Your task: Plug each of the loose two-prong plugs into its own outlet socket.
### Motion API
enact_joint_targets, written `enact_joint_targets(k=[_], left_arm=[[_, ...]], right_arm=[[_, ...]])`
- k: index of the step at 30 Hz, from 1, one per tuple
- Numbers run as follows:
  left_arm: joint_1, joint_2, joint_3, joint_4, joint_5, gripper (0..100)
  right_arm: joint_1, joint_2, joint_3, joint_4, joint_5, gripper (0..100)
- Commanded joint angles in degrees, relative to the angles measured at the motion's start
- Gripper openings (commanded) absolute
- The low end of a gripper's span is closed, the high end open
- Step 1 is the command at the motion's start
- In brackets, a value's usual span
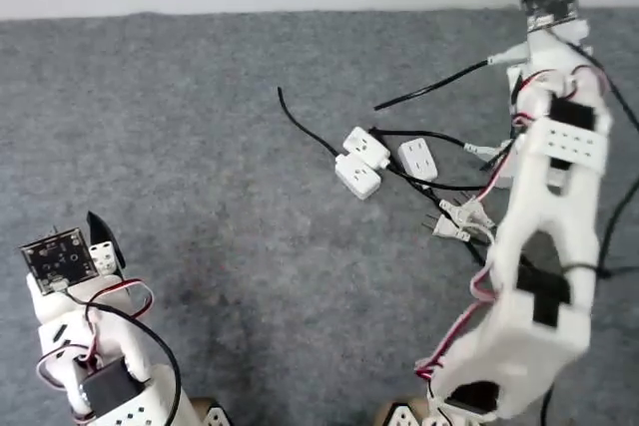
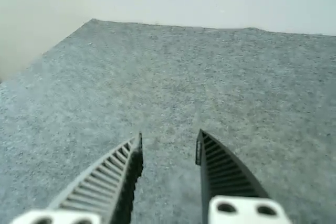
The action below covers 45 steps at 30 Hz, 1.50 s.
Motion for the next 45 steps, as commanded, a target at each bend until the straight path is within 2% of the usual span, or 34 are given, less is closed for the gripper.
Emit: enact_joint_targets(k=[1,8,17,21,25,27,30,32,45], left_arm=[[1.85,0.09,-0.48,-1.76,-0.7,17],[3.43,0.09,0.13,-1.76,-2.46,17],[3.6,0.09,0.13,-1.76,-2.55,17],[3.69,0.09,0.22,-1.76,-2.55,17],[3.69,0.09,0.22,-1.76,-2.55,17],[3.69,0.09,0.22,-1.76,-2.55,17],[3.69,0.09,0.31,-1.76,-2.55,17],[3.69,0.09,0.31,-1.76,-2.55,17],[3.69,0.09,0.22,-1.76,-2.55,17]], right_arm=[[1.01,9.89,-5.54,-16.48,0.26,0.9],[2.86,36.97,-25.58,-25.98,0.26,0.9],[5.14,74.86,-73.93,-25.71,0.62,0.9],[3.3,85.23,-88.09,-23.78,0.7,2.2],[3.12,82.15,-90.11,-5.85,-0.35,14.0],[3.03,78.37,-90.02,4.26,-5.54,18.4],[3.21,71.96,-90.11,16.13,-14.24,19.2],[3.21,67.56,-90.11,22.81,-16.7,19.4],[-2.51,34.68,-90.11,79.25,-16.79,19.5]])
